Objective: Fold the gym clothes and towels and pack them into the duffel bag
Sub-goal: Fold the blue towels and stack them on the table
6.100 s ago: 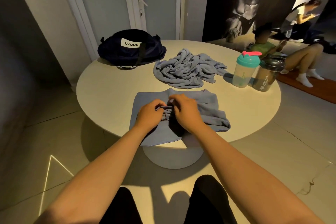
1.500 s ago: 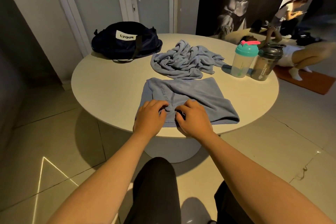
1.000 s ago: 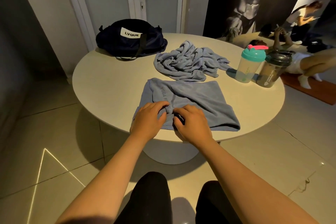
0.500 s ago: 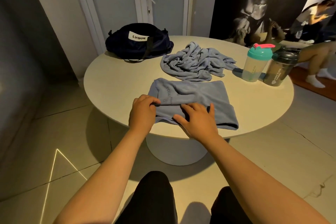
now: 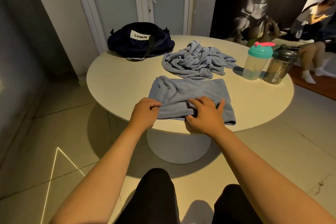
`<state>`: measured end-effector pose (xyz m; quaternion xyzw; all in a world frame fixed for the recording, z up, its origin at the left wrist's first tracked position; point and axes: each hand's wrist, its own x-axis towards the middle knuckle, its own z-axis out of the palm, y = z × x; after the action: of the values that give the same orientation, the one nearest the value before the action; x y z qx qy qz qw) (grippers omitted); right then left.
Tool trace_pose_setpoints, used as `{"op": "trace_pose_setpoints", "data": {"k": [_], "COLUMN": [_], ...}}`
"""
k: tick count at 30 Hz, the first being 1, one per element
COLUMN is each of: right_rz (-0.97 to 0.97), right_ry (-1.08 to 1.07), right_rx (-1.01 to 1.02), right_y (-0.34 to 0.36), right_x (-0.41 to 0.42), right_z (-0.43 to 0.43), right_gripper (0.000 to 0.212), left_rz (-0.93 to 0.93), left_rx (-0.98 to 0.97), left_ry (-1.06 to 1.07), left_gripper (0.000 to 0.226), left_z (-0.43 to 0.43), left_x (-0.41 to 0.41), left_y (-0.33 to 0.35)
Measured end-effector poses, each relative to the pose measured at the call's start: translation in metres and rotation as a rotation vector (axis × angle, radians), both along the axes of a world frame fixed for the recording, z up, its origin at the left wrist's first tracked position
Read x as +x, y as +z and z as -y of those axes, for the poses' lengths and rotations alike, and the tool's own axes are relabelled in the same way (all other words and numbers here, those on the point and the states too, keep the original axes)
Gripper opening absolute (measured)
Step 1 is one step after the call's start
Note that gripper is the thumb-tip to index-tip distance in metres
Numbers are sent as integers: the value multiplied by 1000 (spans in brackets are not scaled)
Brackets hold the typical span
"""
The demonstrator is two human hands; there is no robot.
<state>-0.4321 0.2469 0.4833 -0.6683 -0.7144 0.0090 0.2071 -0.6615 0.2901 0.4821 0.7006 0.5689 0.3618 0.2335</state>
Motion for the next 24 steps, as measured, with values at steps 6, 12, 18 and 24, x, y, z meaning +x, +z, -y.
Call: {"op": "trace_pose_setpoints", "data": {"k": [6,12,18,24], "right_rz": [-85,-8,-68,-69], "right_ry": [196,212,213,230], "right_rx": [139,286,162,131], "right_y": [-12,-13,-20,-21], "right_x": [-19,-35,-43,-43], "right_z": [0,-6,-10,-3], "right_gripper": [38,19,33,48], "left_rz": [60,110,90,20], "left_rx": [21,74,85,95], "left_ry": [26,51,97,89], "left_gripper": [33,35,37,33], "left_z": [1,6,5,8], "left_x": [-11,-13,-17,-16], "left_y": [-3,-8,-7,-15]}}
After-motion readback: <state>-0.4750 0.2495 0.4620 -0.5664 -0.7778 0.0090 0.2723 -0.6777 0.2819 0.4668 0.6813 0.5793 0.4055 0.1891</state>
